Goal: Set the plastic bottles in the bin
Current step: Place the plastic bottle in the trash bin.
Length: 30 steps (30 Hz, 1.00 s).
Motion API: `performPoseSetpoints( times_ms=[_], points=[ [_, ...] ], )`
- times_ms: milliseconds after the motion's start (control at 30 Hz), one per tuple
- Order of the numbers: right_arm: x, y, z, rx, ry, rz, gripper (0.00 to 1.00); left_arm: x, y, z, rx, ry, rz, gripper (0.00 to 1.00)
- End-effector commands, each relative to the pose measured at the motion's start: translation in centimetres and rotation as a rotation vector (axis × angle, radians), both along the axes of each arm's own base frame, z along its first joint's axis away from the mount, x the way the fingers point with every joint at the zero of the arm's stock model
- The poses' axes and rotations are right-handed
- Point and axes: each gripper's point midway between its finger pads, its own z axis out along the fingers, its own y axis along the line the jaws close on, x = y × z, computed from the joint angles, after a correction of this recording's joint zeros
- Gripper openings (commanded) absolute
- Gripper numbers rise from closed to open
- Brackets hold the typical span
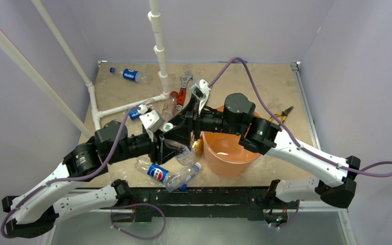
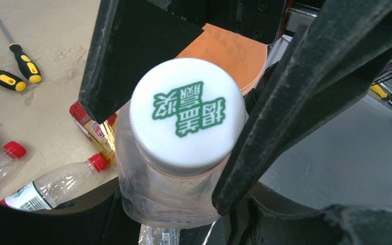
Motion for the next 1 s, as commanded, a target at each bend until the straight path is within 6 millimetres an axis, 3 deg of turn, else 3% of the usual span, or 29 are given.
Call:
performPoseSetpoints(
  times_ms=[0, 133, 233, 267, 467, 600, 800, 967],
  points=[
    [0.3, -0.3, 1.9, 0.022, -0.038, -0.037, 0.55, 0.4, 0.0, 0.5, -0.018, -0.012, 0.017, 0.43],
    [0.1, 0.5, 1.0, -0.007, -0.025, -0.035, 0.34, 0.6, 0.1, 0.2, -0.019, -0.005, 0.036, 0.46],
    [0.1, 0.9, 0.7, -0.013, -0.028, -0.051, 0.04, 0.8, 0.3, 0.0, -0.017, 0.000, 0.057, 0.54],
    [0.2, 0.9, 0.8, -0.011, -0.028, -0.057, 0.00, 0.9, 0.5, 0.0, -0.017, -0.001, 0.067, 0.57],
    [0.3, -1.1, 3.4, 0.139, -0.039, -0.121, 0.00, 1.4, 2.1, 1.0, -0.068, -0.027, 0.147, 0.87],
    [-0.4, -3.6, 6.0, 0.307, -0.039, -0.152, 0.00, 0.9, 3.1, 2.2, -0.161, -0.062, 0.159, 0.96],
    [-1.5, -6.4, 7.7, 0.511, -0.001, -0.147, 0.00, -0.2, 2.9, 3.2, -0.279, -0.101, 0.106, 0.98],
    [-2.2, -6.8, 8.0, 0.581, 0.027, -0.112, 0.00, -0.9, 1.1, 2.9, -0.309, -0.092, 0.016, 0.99]
  ],
)
